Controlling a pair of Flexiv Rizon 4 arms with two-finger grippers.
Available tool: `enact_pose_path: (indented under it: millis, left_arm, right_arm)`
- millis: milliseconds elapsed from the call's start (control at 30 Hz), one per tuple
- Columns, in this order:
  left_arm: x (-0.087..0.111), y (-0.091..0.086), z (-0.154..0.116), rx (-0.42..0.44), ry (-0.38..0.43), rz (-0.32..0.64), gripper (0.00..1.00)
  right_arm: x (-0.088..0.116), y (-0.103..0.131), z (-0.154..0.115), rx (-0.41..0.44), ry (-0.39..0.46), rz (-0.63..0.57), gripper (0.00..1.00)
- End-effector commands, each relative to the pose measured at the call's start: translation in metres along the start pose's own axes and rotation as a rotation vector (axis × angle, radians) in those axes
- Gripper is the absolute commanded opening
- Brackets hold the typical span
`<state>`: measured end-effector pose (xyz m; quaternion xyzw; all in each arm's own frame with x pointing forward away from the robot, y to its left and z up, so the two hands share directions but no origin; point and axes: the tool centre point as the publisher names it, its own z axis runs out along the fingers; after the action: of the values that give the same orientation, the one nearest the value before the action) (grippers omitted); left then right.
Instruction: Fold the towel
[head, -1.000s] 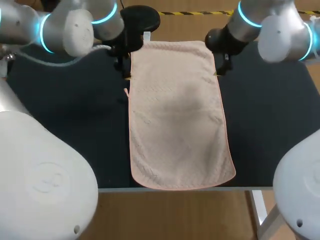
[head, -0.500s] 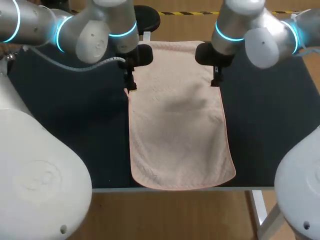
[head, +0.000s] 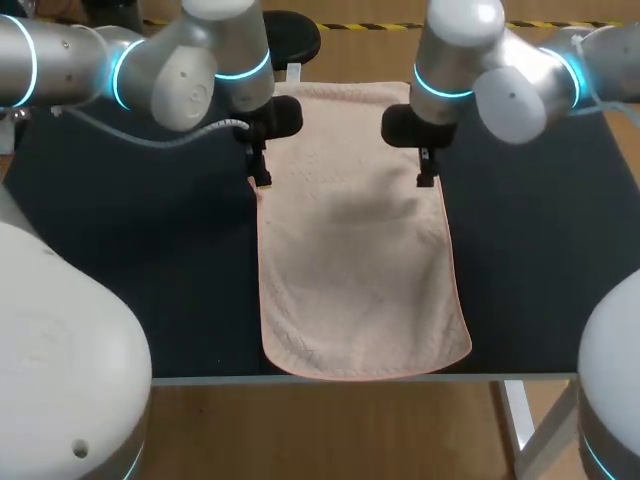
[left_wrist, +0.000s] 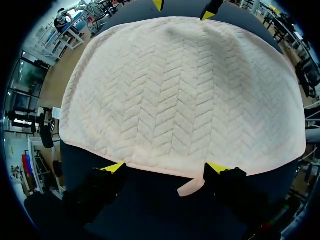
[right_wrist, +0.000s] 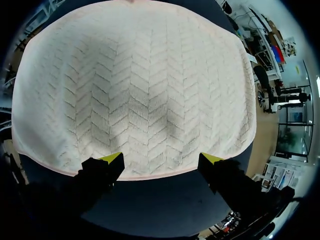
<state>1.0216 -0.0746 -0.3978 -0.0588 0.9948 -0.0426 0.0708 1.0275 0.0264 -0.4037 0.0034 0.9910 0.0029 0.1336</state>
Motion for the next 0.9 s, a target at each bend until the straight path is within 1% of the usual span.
enact_pose_path:
  millis: [33, 267, 567, 900]
  left_arm:
    - [0.0, -0.005, 0.007, -0.004, 0.006, 0.005, 1.0]
    - [-0.002, -0.008, 0.013, 0.001, 0.005, 0.014, 1.0]
    - [-0.004, -0.01, 0.023, 0.002, 0.015, 0.03, 1.0]
    - [-0.001, -0.01, 0.033, -0.011, 0.038, 0.057, 1.0]
  right_arm:
    - [0.001, -0.004, 0.003, -0.013, 0.006, -0.022, 1.0]
    - [0.002, -0.007, 0.009, -0.01, 0.012, -0.041, 1.0]
    - [0.0, -0.01, 0.019, -0.005, 0.036, -0.021, 1.0]
    - [0.002, -0.013, 0.027, -0.008, 0.07, 0.005, 1.0]
